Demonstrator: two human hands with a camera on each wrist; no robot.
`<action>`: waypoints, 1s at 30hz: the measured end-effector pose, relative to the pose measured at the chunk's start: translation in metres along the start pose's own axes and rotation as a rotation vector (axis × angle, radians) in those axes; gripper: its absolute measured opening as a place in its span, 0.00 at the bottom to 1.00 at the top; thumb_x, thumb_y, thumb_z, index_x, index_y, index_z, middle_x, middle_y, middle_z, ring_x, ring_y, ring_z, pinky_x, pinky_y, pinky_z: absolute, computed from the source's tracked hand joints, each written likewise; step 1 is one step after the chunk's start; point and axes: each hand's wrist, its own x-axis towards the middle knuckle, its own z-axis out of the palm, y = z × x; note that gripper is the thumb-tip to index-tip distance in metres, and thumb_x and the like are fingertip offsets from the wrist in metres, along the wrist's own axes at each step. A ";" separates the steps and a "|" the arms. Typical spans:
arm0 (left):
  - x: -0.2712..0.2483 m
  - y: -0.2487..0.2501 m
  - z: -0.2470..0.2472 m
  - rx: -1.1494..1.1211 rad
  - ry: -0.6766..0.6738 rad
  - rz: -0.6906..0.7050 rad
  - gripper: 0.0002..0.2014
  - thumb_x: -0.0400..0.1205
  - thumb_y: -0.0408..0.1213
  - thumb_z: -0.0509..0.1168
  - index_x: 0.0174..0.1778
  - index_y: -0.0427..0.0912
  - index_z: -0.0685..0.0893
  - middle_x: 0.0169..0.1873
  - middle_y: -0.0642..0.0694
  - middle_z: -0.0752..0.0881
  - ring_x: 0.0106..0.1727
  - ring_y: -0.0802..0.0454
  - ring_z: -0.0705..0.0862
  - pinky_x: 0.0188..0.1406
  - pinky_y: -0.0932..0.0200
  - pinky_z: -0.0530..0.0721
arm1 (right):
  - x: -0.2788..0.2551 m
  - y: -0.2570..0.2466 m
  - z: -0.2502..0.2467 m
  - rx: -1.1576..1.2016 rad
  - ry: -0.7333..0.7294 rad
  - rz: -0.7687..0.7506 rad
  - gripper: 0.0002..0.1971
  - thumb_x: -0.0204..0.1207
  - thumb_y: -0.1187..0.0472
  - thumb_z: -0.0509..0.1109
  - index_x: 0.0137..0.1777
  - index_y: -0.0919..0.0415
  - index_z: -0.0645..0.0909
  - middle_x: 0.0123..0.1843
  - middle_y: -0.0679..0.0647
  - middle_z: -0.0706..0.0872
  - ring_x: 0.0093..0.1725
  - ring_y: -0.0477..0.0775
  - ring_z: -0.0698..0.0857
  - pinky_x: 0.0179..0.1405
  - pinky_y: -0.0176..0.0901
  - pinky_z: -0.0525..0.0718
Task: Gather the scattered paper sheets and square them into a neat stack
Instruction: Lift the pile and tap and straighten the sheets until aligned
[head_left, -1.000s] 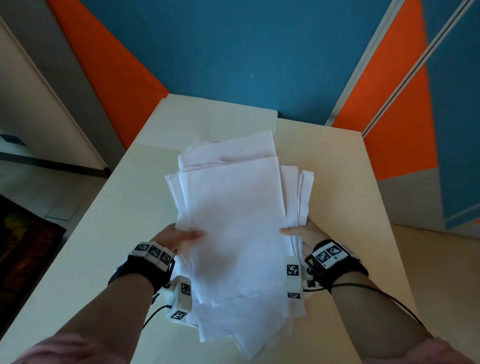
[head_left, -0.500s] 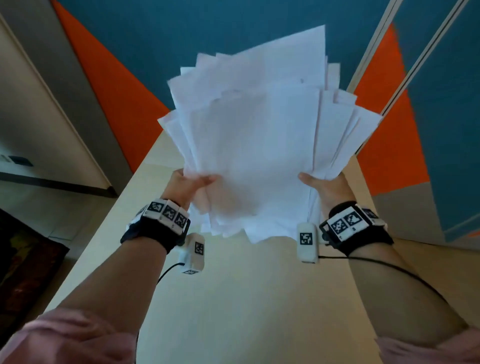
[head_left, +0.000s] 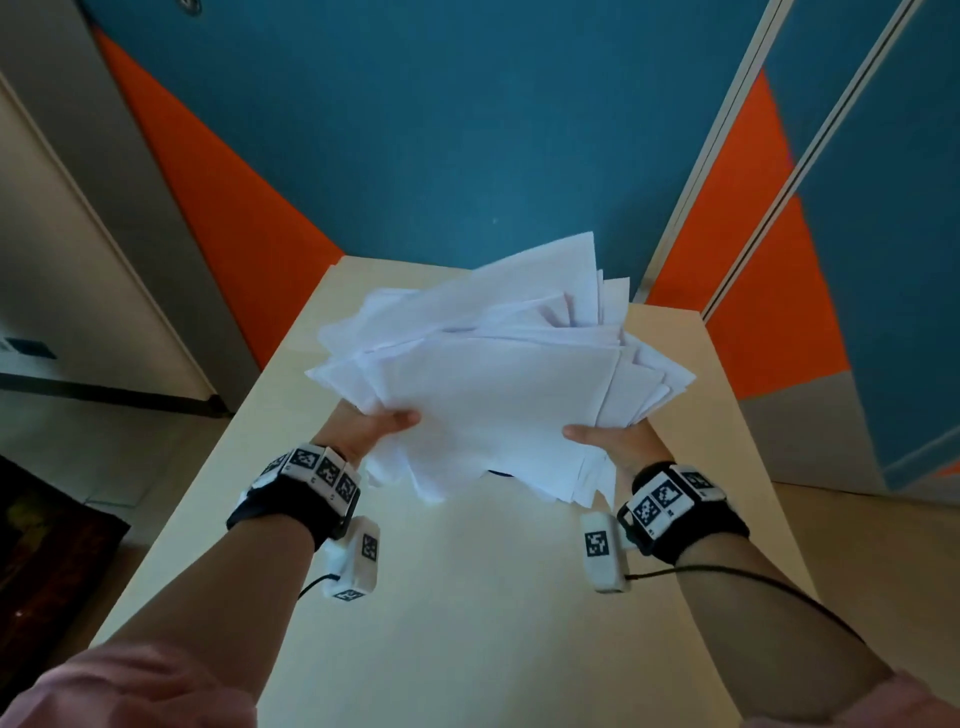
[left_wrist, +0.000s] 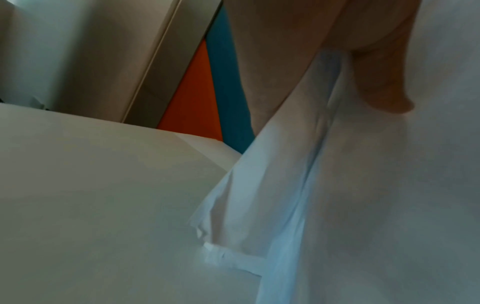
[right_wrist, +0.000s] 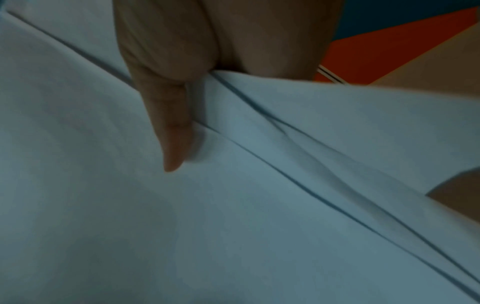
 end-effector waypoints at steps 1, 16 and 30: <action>0.002 0.001 0.000 -0.006 -0.023 0.000 0.24 0.58 0.26 0.79 0.49 0.44 0.85 0.45 0.46 0.88 0.48 0.49 0.87 0.59 0.46 0.82 | 0.000 0.000 -0.001 0.003 0.002 0.002 0.22 0.63 0.76 0.77 0.49 0.51 0.82 0.50 0.50 0.88 0.55 0.56 0.85 0.66 0.55 0.77; 0.021 0.005 0.002 0.004 0.066 0.068 0.19 0.65 0.30 0.78 0.52 0.39 0.83 0.49 0.41 0.87 0.50 0.45 0.85 0.55 0.49 0.79 | 0.000 -0.014 -0.006 -0.016 -0.012 -0.055 0.20 0.66 0.71 0.77 0.55 0.53 0.82 0.51 0.47 0.88 0.52 0.45 0.86 0.58 0.47 0.80; 0.008 -0.020 -0.009 -0.140 -0.147 -0.207 0.20 0.65 0.38 0.78 0.52 0.35 0.87 0.47 0.37 0.90 0.45 0.42 0.91 0.53 0.47 0.87 | 0.001 -0.009 -0.017 -0.191 -0.094 0.175 0.41 0.64 0.58 0.81 0.75 0.49 0.63 0.73 0.45 0.70 0.77 0.52 0.67 0.65 0.45 0.72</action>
